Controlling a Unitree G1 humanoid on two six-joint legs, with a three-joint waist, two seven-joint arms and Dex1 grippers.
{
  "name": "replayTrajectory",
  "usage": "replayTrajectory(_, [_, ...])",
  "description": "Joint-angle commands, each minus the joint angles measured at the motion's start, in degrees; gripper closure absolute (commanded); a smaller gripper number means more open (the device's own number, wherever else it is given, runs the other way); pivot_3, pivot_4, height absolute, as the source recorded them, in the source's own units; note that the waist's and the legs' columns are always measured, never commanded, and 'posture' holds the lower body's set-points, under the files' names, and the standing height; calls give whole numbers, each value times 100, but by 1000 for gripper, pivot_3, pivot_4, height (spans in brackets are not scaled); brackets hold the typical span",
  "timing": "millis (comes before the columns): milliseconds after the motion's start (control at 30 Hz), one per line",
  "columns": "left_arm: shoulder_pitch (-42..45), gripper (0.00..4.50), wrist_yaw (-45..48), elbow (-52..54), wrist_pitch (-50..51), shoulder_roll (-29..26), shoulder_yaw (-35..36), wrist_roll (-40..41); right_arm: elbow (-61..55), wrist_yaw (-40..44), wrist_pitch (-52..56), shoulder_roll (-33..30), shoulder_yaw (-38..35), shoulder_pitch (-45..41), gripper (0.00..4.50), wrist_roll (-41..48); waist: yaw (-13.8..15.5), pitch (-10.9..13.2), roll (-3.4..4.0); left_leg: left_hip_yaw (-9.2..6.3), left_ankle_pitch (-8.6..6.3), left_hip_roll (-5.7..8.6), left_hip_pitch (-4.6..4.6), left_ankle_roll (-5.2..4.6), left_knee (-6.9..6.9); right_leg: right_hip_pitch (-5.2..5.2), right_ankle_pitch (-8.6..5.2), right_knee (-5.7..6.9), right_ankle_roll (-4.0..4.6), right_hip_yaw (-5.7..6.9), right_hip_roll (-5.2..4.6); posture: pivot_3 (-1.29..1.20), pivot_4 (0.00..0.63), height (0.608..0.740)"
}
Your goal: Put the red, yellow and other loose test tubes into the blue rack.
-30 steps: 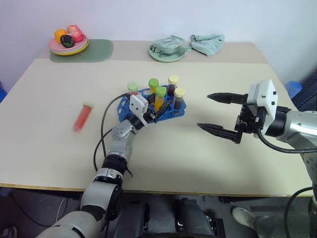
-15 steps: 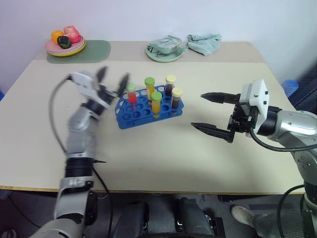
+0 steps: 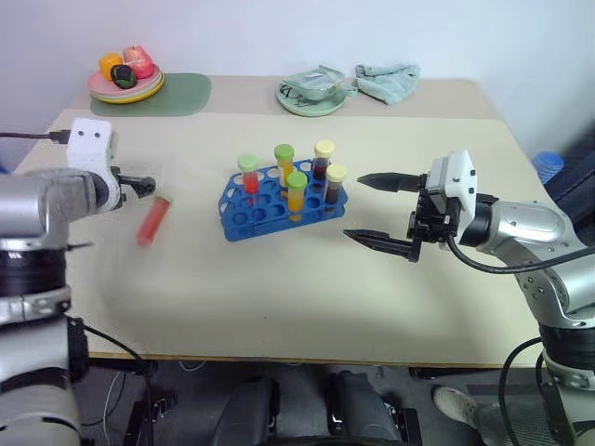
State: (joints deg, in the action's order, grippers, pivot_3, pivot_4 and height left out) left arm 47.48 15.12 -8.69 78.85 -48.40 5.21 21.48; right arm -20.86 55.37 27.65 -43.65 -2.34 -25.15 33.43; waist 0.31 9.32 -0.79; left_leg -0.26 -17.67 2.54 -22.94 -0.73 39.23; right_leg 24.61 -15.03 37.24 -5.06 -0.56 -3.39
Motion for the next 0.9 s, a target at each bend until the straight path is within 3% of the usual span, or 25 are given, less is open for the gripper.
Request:
replayTrajectory(33, [348,64,376,-823,68,-146,-507,-245,-1,123,-207,13,-59,-90,0,-41,-5,0,-1,0,2,0,0,4,0,0,0,0,0,0,0,0,150,740])
replayTrajectory(400, [1671,64,913,-3813,-1227,562,-1504,-1280,-253,46,-195,-52,-260,203,0,-44,46,3,-6,0,5,0,-19,8,4,16,0,0,0,0,-3,0,150,740])
replayTrajectory(500, [1887,896,944,-4437,-1540,802,-1521,-1501,-367,-7,-130,-108,-356,293,0,-7,40,2,-5,0,5,1,-40,8,10,36,0,4,0,0,-3,0,150,740])
replayTrajectory(667, [2118,3404,941,-5094,-1810,998,-1408,-1736,-450,-40,-38,-148,-445,350,0,19,22,2,-5,1,6,1,-38,9,18,37,0,18,0,-1,-3,0,150,740])
replayTrajectory(700, [2138,3696,942,-5164,-1843,1015,-1395,-1773,-455,-40,-29,-151,-454,353,0,21,14,1,-4,2,6,1,-37,9,19,37,0,22,0,-1,-3,0,150,740])
replayTrajectory(833, [2126,3717,1221,-4985,-1724,937,-1322,-1759,-468,-54,19,-162,-463,329,0,41,-1,0,-3,2,7,0,-34,10,25,37,0,36,0,-3,-2,0,150,740])
replayTrajectory(900, [1789,3717,1712,-3837,-1493,736,-957,-1315,-470,-55,43,-169,-466,318,0,49,-21,1,-4,2,6,0,-38,10,30,41,0,39,0,-5,-2,0,150,740])
